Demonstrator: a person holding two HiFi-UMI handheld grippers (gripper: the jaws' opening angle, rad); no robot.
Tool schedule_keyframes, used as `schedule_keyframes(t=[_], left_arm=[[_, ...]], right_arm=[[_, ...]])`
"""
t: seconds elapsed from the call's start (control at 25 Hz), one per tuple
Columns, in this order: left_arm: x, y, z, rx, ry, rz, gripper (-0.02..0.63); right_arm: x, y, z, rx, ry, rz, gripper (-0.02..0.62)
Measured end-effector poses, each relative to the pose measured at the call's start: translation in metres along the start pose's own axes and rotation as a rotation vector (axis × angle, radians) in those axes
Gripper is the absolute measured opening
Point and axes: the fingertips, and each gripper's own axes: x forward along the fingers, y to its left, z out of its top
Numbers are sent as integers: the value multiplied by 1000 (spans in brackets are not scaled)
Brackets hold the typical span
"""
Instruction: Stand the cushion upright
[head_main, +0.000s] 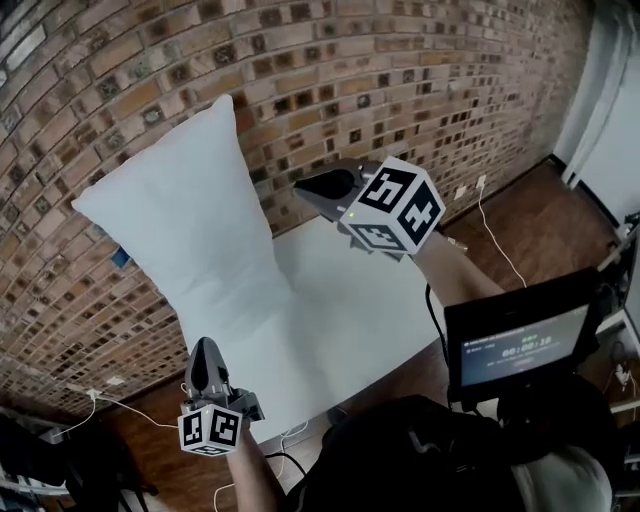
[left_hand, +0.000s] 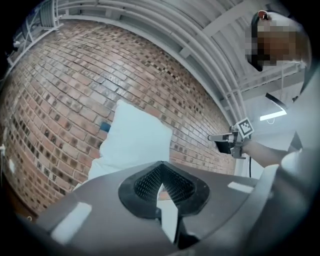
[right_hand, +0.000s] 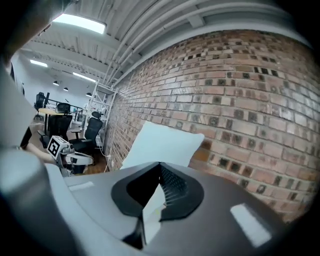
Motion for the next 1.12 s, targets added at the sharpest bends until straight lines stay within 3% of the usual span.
schedule_keyframes(t=[0.16,0.64,0.88,1.12], left_arm=[[-6,-40,15,98,13,-25,2],[-52,-95,34,269,81,73,2],[-69,-100,23,281,127,39,2],[-86,-73,33,280,153,-2,2]], right_arm=[[-26,3,-24,81,-21,27,8],[-77,14,-72,202,-87,86,6],[-93,34,-83,238,-88,59,6],[-90,76,-62,270,-126,21,6]])
